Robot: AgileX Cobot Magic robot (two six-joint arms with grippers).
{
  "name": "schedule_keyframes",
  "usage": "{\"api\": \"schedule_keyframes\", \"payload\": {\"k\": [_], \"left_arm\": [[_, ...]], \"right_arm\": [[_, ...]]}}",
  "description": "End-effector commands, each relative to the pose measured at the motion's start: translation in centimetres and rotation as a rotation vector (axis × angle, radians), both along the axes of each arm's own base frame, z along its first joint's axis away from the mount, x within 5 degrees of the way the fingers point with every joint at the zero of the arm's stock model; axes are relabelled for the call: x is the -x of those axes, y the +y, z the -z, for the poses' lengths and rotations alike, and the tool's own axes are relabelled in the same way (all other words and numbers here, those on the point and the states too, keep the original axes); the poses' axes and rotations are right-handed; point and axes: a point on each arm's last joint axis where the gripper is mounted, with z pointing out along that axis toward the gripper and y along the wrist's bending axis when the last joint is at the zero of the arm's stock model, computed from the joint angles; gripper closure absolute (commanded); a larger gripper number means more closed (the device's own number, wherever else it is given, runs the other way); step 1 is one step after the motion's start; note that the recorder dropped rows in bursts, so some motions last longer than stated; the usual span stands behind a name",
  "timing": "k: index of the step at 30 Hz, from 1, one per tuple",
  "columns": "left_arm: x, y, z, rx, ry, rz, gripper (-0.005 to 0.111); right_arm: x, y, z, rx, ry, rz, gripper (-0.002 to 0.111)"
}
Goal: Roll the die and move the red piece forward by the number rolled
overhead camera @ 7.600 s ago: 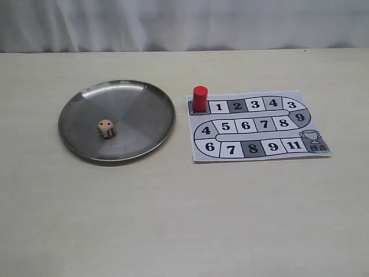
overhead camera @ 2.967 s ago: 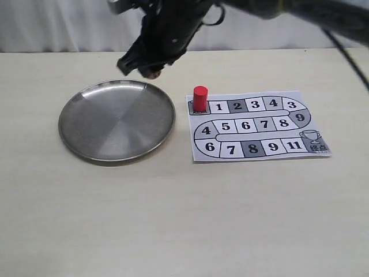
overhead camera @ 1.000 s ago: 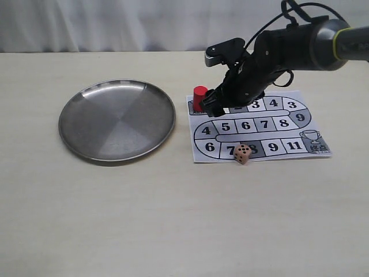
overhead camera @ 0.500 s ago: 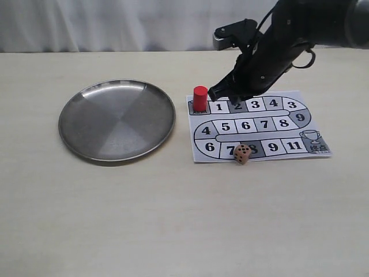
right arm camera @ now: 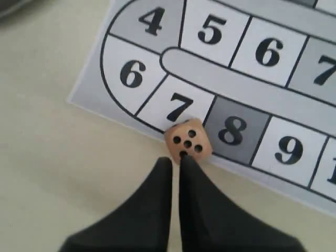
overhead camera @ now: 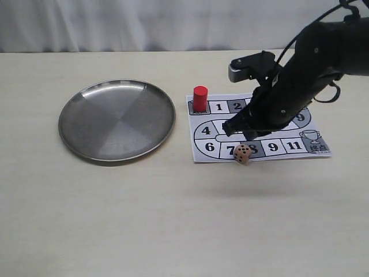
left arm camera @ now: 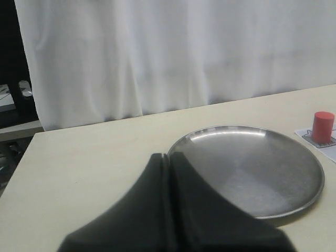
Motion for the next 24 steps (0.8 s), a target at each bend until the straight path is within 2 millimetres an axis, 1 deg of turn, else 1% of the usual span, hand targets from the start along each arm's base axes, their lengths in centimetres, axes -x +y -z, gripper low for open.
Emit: {"api": "schedule_keyframes", "payload": {"k": [1,7,10,18,24], "left_arm": [[0.0,0.0,0.0,0.001,-0.008,0.004,0.107],[0.0,0.0,0.0,0.001,-0.008,0.004,0.107],[0.0,0.0,0.0,0.001,-0.008,0.004,0.107],[0.0,0.0,0.0,0.001,-0.008,0.004,0.107],[0.0,0.0,0.0,0.001,-0.008,0.004,0.107]], "right_arm": [[1.2,-0.4,1.7,-0.01,0.021,0.021,0.104],[2.3,-0.9,4.9,-0.013,-0.015,0.048,0.104],[2.5,-1.0,6.2,-0.016,-0.006,0.06,0.104],[2.3,-1.0,8.0,-0.001,0.024,0.058,0.104],[2.3,-1.0,8.1,0.0,0.026,0.059,0.104]]}}
